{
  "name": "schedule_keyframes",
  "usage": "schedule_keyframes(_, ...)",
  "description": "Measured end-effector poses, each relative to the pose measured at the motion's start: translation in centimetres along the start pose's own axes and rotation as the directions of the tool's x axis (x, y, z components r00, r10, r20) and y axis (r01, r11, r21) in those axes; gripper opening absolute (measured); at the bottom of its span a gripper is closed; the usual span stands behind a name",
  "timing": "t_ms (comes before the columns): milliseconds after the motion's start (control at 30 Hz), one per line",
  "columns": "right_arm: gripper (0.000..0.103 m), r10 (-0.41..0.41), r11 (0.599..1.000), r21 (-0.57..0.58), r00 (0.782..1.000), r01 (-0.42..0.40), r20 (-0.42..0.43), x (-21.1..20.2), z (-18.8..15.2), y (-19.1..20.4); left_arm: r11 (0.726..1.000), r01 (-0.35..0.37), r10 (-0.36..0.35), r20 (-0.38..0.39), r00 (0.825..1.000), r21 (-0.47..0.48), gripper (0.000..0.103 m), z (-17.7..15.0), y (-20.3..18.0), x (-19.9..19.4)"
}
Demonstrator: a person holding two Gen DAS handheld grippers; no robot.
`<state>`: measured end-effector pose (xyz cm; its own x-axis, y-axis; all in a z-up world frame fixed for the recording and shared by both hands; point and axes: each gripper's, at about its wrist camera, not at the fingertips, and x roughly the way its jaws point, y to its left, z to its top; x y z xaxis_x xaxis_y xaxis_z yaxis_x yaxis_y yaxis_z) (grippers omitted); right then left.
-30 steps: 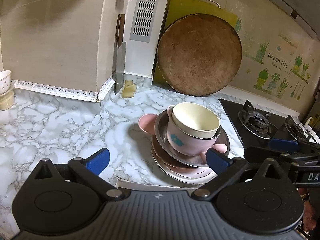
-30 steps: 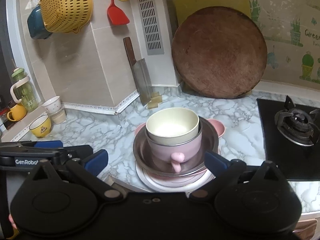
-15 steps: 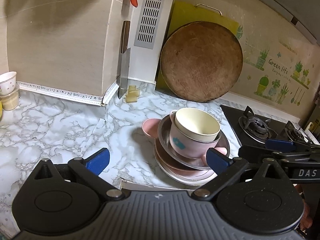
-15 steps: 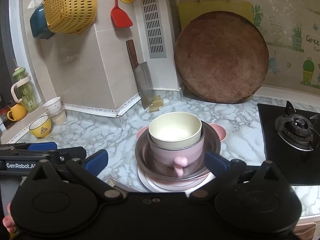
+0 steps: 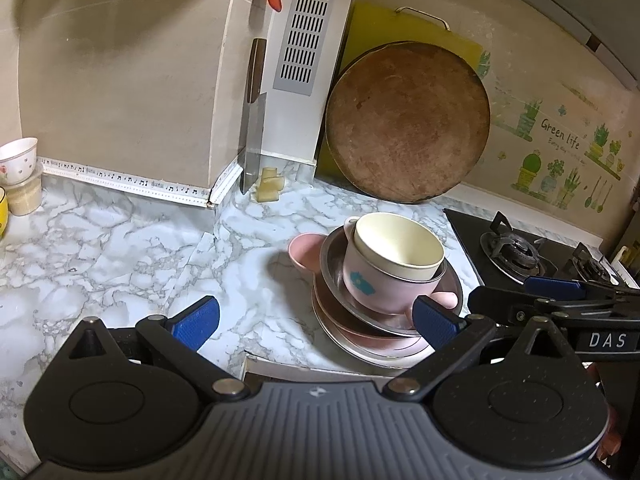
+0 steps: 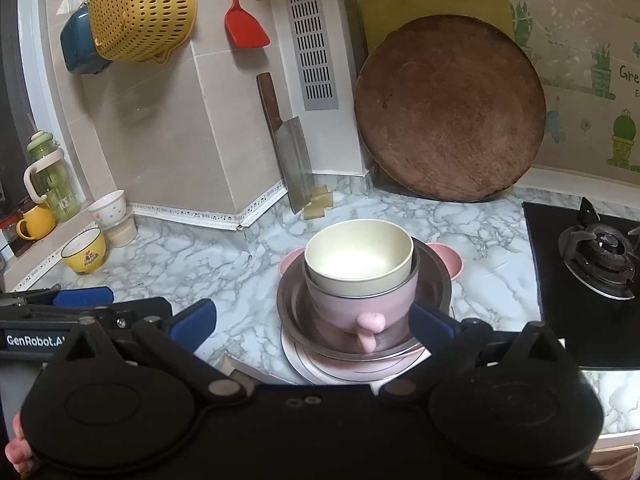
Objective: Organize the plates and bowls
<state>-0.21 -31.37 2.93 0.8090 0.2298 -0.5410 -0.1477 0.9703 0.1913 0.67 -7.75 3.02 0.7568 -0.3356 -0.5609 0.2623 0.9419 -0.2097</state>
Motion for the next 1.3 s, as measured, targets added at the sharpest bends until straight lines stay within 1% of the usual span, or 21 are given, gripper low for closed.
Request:
schedule_keyframes(533, 0.103, 0.005, 1.0, 0.002, 1.0, -0.005, -0.006, 0.06, -0.1, 0.0, 1.0, -0.004, 0.004, -0.001, 1.0, 0.002, 0.103, -0.13, 0.01, -0.07)
schedule_keyframes(1300, 0.103, 0.015, 1.0, 0.001, 0.999, -0.015, -0.037, 0.56, -0.15, 0.01, 1.0, -0.016, 0.015, -0.029, 0.999, -0.007, 0.103, -0.22, 0.1, 0.24)
